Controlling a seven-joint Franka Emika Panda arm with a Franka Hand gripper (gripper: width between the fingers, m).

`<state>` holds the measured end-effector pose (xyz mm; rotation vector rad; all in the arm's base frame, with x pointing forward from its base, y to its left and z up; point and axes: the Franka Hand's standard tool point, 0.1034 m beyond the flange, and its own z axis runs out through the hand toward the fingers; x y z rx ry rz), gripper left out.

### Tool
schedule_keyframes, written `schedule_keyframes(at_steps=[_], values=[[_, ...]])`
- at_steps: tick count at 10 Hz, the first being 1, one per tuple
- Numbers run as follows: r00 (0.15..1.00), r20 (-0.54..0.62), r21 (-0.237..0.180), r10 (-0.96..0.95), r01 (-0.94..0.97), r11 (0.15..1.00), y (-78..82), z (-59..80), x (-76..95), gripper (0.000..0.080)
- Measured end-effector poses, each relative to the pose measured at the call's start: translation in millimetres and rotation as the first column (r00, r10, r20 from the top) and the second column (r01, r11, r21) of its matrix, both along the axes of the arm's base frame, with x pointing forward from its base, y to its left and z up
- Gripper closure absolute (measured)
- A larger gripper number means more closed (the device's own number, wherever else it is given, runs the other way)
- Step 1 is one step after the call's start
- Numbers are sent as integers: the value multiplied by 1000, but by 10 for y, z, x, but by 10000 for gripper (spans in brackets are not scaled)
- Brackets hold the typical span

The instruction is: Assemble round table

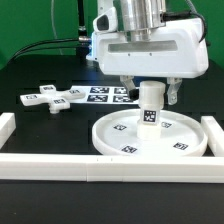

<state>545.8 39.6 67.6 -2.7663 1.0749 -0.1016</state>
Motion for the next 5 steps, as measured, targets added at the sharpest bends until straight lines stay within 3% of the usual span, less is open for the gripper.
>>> schedule_keyframes(at_steps=[2,5], values=[[972,19,-42,233,-232,972,14,5,4,150],[908,34,-73,418,-415,907,-2,-4,1,150]])
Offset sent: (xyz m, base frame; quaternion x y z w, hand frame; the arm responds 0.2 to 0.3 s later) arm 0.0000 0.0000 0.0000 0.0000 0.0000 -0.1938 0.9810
